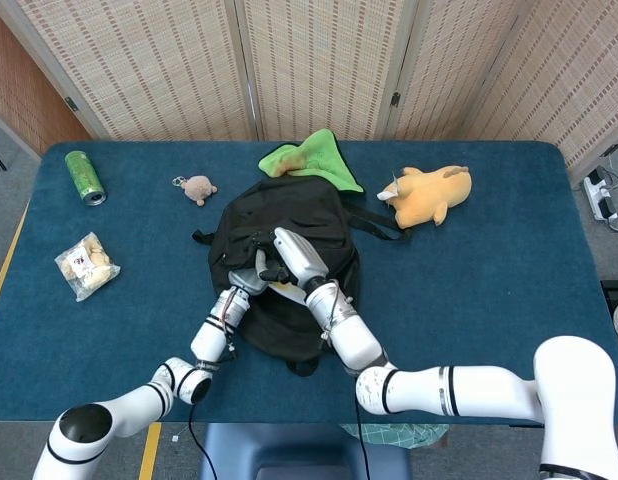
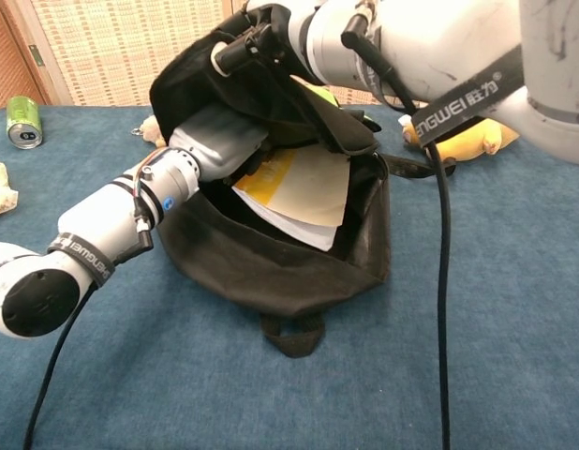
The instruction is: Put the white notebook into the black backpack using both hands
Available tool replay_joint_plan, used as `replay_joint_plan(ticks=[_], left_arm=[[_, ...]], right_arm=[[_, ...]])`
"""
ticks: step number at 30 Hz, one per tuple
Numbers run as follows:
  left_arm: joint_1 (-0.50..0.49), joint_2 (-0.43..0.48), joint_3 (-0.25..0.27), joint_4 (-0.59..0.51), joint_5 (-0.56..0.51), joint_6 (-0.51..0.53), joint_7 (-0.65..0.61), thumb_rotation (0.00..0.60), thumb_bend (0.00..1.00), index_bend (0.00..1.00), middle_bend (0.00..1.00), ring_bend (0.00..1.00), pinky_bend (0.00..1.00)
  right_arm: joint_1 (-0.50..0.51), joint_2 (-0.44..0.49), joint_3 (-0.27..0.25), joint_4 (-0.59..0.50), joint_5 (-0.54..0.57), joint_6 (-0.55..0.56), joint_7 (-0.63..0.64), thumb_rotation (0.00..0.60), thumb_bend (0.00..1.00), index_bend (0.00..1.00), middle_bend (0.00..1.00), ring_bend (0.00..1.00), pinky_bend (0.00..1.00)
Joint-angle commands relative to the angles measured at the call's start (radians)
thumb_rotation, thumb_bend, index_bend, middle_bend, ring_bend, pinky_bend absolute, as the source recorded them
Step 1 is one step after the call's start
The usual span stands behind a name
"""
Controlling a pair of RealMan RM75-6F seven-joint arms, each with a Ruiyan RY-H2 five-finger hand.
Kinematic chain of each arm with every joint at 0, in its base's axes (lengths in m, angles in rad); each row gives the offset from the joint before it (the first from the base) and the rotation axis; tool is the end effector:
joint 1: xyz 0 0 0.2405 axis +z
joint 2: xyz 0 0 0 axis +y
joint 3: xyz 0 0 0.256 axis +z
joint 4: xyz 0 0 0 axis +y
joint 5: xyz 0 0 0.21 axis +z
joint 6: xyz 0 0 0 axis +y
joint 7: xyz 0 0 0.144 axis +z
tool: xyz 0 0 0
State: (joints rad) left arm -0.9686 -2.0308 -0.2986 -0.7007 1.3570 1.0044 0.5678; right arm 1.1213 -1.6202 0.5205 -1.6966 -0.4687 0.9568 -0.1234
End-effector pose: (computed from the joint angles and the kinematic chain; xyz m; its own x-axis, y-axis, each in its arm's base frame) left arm -0.0852 0.4102 -0.0885 0.7506 -0.2212 0.6226 0.5079 -0.4096 -0.7578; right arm 0.0424 -0.3661 -0.0123 -0.3050 -0.5114 0.8034 -0.9000 -0.1210 -0.4187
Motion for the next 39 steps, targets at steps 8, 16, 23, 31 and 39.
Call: replay_joint_plan(ticks=[8,16,23,31,39], left_arm=[[0.049,0.030,0.019,-0.127,-0.026,0.079,0.115,0.600,0.10,0.12,0.19,0.18,0.35],[0.098,0.082,0.021,-0.296,-0.076,0.119,0.228,0.600,0.02,0.11,0.19,0.22,0.26],[0.188,0.216,0.073,-0.602,-0.088,0.177,0.284,0.600,0.12,0.29,0.30,0.31,0.35],[0.303,0.398,0.207,-0.887,0.084,0.318,0.202,0.600,0.13,0.41,0.40,0.38,0.41],[0.410,0.517,0.316,-0.981,0.236,0.437,0.035,0.600,0.13,0.46,0.46,0.43,0.47]], right_arm=[[-0.005,0.007,-0.006,0.015,-0.005,-0.022,0.019,0.600,0.78,0.69,0.38,0.36,0.39],[-0.008,0.009,-0.010,0.032,-0.010,-0.024,0.028,0.600,0.78,0.69,0.38,0.36,0.39],[-0.010,0.006,-0.013,0.049,-0.018,-0.033,0.038,0.600,0.78,0.69,0.38,0.36,0.39],[-0.018,-0.015,-0.033,0.102,-0.023,-0.062,0.061,0.600,0.78,0.68,0.38,0.35,0.39],[-0.065,0.034,-0.098,0.027,-0.111,-0.145,0.084,0.600,0.72,0.51,0.31,0.28,0.36]])
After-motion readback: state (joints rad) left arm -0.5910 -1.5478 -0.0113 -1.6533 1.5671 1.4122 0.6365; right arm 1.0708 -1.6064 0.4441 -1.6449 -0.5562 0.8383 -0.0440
